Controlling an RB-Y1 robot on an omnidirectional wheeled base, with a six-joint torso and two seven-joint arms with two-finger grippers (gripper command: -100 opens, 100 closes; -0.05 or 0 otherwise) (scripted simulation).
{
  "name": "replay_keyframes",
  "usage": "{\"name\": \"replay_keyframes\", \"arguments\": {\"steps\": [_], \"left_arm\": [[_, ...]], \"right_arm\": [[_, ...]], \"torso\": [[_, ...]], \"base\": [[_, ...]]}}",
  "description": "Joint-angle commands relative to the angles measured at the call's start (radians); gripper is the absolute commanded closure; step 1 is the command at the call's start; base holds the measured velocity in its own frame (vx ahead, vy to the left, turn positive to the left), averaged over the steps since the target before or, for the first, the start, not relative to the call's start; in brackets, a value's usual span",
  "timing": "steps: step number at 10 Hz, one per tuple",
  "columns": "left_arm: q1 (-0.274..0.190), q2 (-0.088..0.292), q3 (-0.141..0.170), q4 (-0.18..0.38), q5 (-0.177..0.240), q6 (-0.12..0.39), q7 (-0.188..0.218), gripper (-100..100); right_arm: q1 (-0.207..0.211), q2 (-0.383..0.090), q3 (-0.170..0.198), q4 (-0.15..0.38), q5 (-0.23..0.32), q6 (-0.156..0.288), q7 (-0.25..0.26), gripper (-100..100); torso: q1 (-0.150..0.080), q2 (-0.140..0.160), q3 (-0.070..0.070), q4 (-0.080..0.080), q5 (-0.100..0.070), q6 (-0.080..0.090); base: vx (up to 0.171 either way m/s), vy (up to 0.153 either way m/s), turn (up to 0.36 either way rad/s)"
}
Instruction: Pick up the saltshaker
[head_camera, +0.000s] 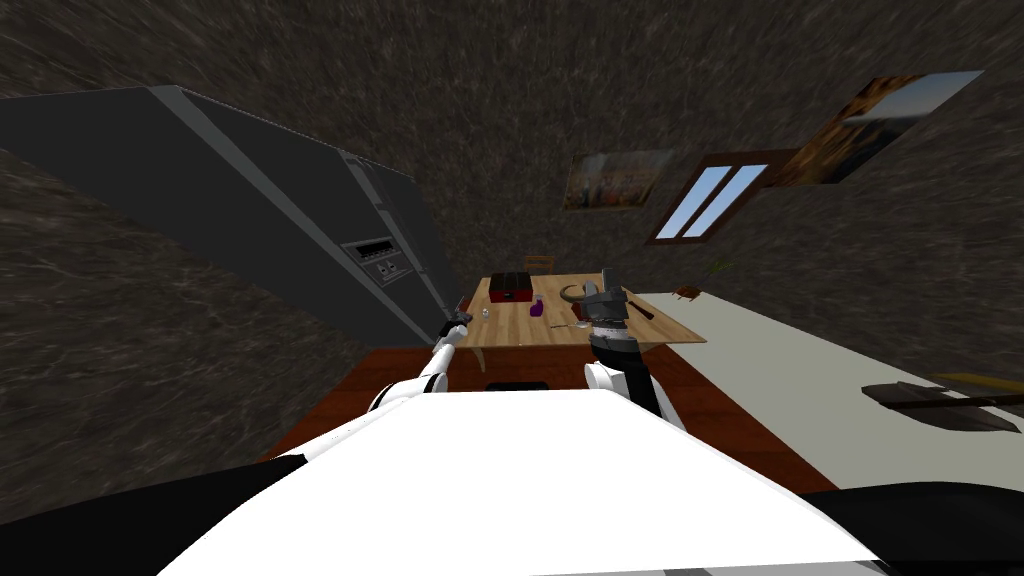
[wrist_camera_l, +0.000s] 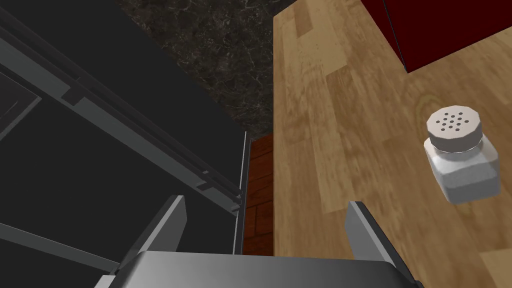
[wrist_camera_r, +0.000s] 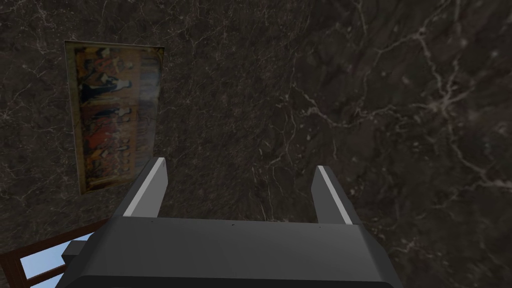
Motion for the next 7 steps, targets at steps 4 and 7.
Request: {"name": "replay_keyframes", "arguments": {"steps": [4, 7], "left_arm": [[-0.063, -0.012, 0.026, 0.13, 0.05, -0.001, 0.021, -100], [-0.089, -0.021, 0.041, 0.186, 0.071, 0.002, 0.028, -100]], "right_arm": [[0.0, 0.0, 0.0, 0.0, 0.0, 0.0, 0.0, 0], [0.0, 0.0, 0.0, 0.0, 0.0, 0.0, 0.0, 0]], "torso": [[-0.001, -0.001, 0.0, 0.0, 0.0, 0.0], [-0.001, -0.001, 0.0, 0.0, 0.0, 0.0]], "base": [[0.018, -0.015, 0.004], [0.016, -0.013, 0.002]]}}
